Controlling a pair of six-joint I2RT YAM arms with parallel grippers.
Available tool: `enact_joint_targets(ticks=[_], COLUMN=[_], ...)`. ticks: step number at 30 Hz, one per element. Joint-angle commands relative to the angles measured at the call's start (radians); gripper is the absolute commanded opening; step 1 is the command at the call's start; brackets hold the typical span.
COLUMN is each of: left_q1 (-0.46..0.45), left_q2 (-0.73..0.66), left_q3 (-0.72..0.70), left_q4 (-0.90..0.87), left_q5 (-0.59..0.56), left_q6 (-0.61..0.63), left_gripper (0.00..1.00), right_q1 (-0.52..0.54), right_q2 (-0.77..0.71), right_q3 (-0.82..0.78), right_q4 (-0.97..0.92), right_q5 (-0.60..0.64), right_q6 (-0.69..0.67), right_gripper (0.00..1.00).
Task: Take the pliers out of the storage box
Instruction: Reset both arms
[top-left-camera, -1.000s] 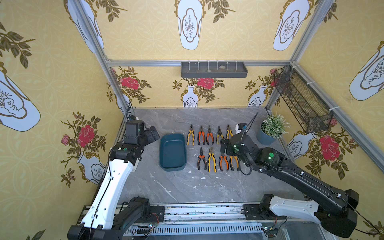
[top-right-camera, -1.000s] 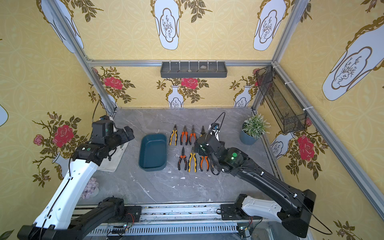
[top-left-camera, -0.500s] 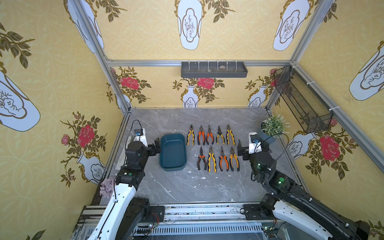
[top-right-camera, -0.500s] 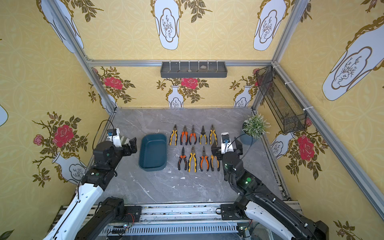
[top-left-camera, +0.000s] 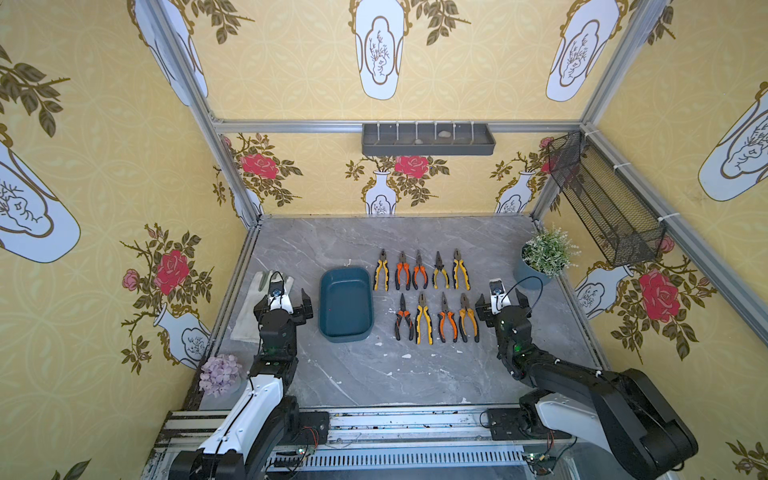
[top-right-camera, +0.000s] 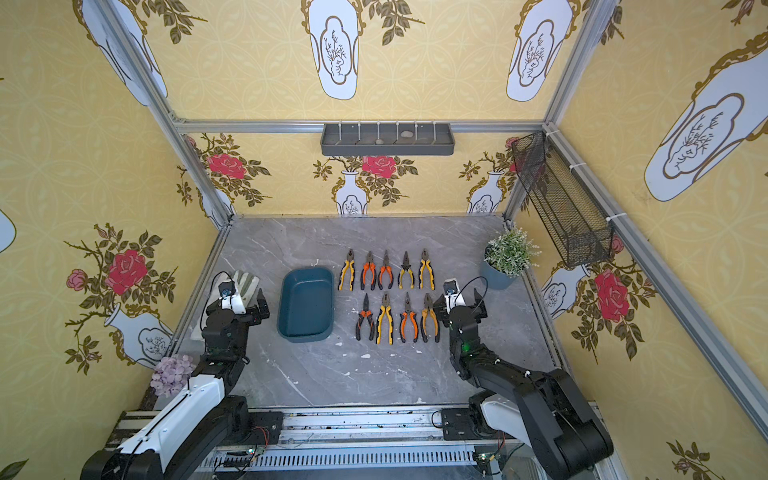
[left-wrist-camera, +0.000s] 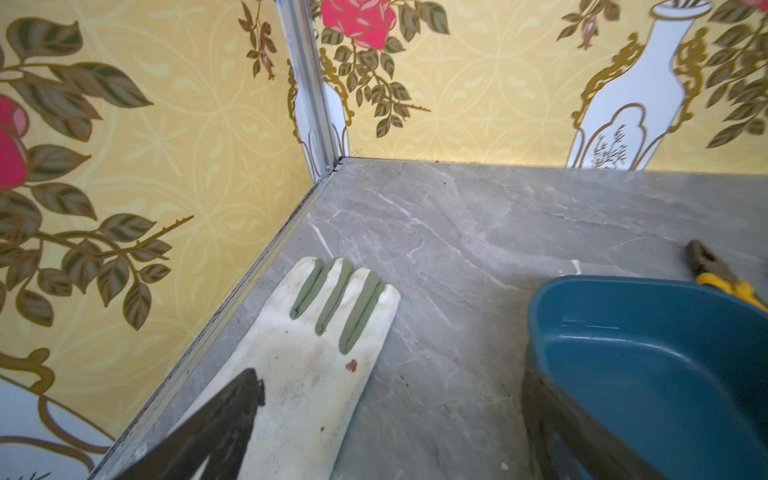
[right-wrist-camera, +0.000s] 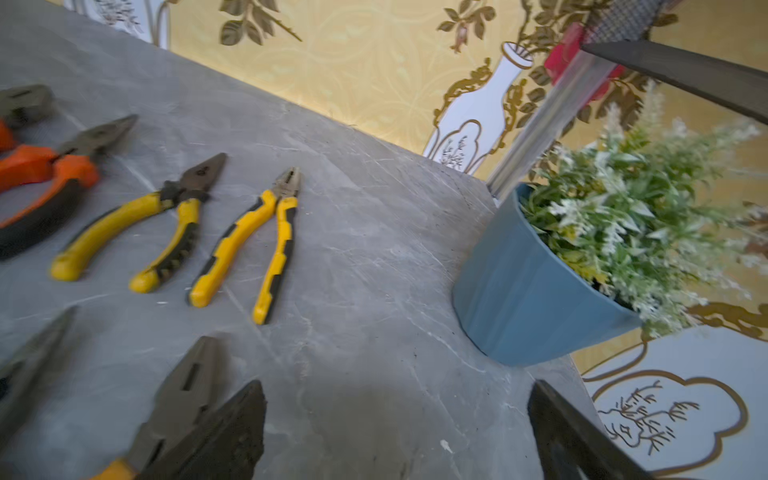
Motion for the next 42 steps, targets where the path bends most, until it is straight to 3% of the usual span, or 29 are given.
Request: enact_joint_targets(ticks=[1, 6, 8, 14, 28, 32, 34, 37, 39, 42], left_q1=[0.015, 0.029, 0.041, 0.059, 0.067, 0.07, 0.072, 0.09, 0.1, 0.135], left_q2=[0.061, 0.185, 0.244, 0.379, 0.552, 0.546, 0.542, 0.538, 0.542, 0.545], left_q3=[-0.017, 0.002, 0.009, 0.034, 0.004, 0.024, 0.041, 0.083, 0.102, 0.13], left_q4=[0.145, 0.25, 0.311, 0.405, 0.614, 0.568, 0.528, 0.441, 0.411, 0.36], left_q5=[0.005, 0.046, 0.084, 0.148, 0.176, 0.202, 0.223, 0.273, 0.284, 0.347], left_q6=[-0.031, -0.009, -0.003, 0.031, 0.032, 0.039, 0.045, 0.048, 0.041, 0.025], left_gripper=[0.99, 0.99, 0.99, 0.99, 0.99, 0.99, 0.99, 0.99, 0.99, 0.99], right_q1=[-0.056, -0.153, -0.163, -0.291, -0.315, -0.354, -0.354, -0.361, -0.364, -0.375], right_q2=[0.057, 0.175, 0.168, 0.148, 0.154, 0.187, 0.26, 0.202, 0.241, 0.226], right_q3=[-0.041, -0.063, -0.049, -0.036, -0.021, -0.044, -0.057, -0.041, -0.039, -0.001], right_q4=[0.262, 0.398, 0.365, 0.291, 0.266, 0.318, 0.436, 0.308, 0.369, 0.265], right_q5=[-0.084, -0.155, -0.135, -0.26, -0.303, -0.369, -0.368, -0.385, -0.388, -0.389], right_q6=[0.077, 0.136, 0.165, 0.258, 0.27, 0.286, 0.266, 0.288, 0.285, 0.302], right_gripper=[0.97, 0.97, 0.97, 0.97, 0.97, 0.97, 0.97, 0.97, 0.97, 0.97])
